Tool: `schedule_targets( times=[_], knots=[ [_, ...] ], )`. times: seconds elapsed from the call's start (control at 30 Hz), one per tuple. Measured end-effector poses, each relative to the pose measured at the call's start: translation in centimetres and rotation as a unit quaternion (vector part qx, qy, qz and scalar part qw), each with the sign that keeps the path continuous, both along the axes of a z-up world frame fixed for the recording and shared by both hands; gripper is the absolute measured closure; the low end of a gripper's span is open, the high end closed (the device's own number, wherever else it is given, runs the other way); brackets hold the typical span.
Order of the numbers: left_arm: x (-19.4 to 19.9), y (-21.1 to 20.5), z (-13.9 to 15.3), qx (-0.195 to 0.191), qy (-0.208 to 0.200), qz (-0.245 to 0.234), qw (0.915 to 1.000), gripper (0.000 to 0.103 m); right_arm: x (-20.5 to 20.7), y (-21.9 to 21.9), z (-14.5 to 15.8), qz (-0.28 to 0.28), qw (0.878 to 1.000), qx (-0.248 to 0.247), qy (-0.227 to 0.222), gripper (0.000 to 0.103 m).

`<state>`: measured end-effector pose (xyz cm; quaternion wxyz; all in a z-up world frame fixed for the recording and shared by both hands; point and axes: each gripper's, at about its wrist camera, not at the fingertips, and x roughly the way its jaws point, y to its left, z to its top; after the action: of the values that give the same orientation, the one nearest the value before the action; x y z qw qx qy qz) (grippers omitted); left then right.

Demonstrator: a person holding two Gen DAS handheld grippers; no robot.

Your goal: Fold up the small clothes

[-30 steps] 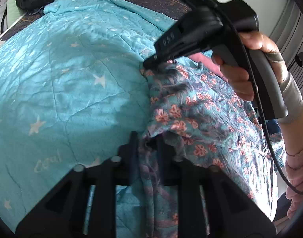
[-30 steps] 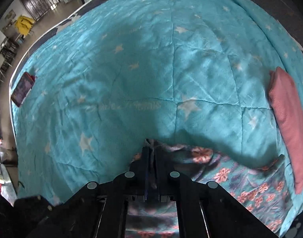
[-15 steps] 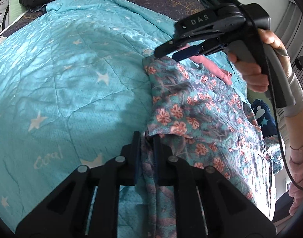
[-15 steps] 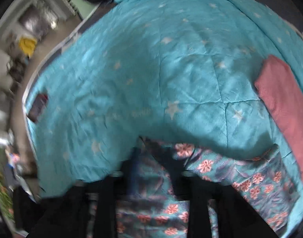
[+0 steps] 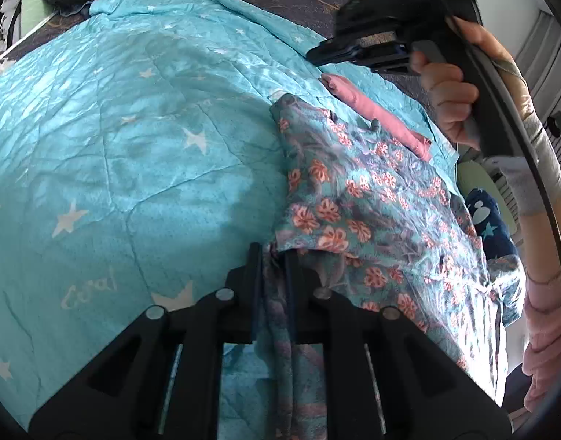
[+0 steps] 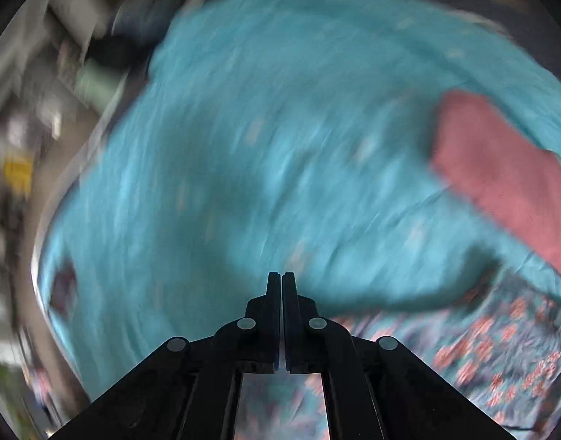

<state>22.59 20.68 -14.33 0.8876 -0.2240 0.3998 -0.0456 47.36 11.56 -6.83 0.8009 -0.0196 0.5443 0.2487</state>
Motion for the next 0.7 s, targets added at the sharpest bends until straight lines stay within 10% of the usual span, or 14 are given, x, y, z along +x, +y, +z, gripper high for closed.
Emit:
schedule_targets(
  times=[0.23,0.37,0.53,0.7],
  knots=[
    [-0.7,0.7,0.0,-0.009,-0.005,0.017,0.9998,0.087,-4.1,-5.6,1.7,0.006,0.999,-0.030,-0.042,0.094],
    [-2.3,1.0,1.0,0.070,0.001,0.085,0.9939,0.085,-10.2,-14.6,1.5,-0.027,0.996,-0.052,-0.067,0.091],
    [-4.9,4.6,2.8,0.043,-0.012,0.141,0.9890,0.085,-19.9,-31.7,0.6,-0.172,0.981,-0.038,-0.086,0.086],
    [-5.9,-0.4,7.6,0.085,-0.041,0.068,0.9932,0.077,-29.6,-46.1,-1.3,-0.327,0.942,0.004,-0.071,0.083]
  ],
)
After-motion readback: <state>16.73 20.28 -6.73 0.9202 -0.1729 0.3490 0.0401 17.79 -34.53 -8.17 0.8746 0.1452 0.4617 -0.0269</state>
